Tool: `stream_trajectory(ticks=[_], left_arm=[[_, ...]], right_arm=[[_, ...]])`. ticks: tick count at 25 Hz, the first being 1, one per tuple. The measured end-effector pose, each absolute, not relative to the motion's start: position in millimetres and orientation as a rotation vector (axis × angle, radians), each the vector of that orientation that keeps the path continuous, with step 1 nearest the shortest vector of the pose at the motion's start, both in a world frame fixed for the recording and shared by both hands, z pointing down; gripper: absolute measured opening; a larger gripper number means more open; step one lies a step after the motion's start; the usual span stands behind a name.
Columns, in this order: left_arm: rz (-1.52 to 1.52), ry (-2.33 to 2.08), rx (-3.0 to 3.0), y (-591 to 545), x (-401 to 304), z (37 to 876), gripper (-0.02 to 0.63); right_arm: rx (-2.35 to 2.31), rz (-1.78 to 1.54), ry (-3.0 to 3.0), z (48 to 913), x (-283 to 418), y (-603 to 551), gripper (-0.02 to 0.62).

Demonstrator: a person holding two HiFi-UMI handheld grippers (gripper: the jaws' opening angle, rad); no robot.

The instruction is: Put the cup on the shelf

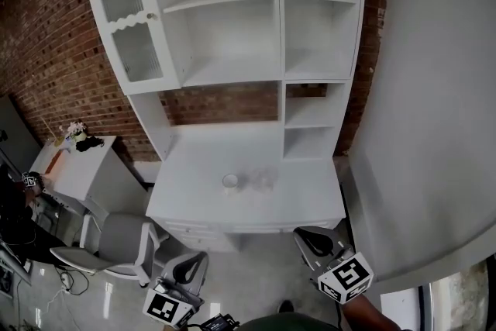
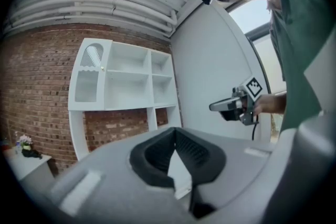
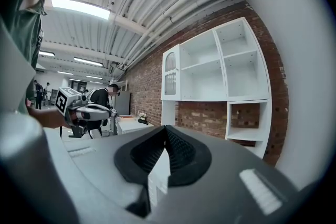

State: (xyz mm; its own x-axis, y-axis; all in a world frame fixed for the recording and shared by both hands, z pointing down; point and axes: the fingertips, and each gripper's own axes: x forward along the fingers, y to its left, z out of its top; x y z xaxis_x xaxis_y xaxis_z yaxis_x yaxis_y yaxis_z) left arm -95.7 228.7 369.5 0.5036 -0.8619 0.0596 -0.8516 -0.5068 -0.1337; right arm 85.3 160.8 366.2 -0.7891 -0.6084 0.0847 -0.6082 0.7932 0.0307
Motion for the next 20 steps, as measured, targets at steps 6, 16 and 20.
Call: stream_trajectory(ticks=[6,16,20], left_arm=[[-0.204,1.52,-2.63,198,-68,368,0.002],[-0.235,1.519,-2.626,167,-38,371,0.002],[-0.238,1.51,-2.643,157,-38,375,0.002]], right_arm=[[0.956,0.004,-2.912,367,109,128,0.006],[0.964,0.03,-2.929,375,139,95,0.006],[0.972,0.048,-2.917,380,140,90,0.006]])
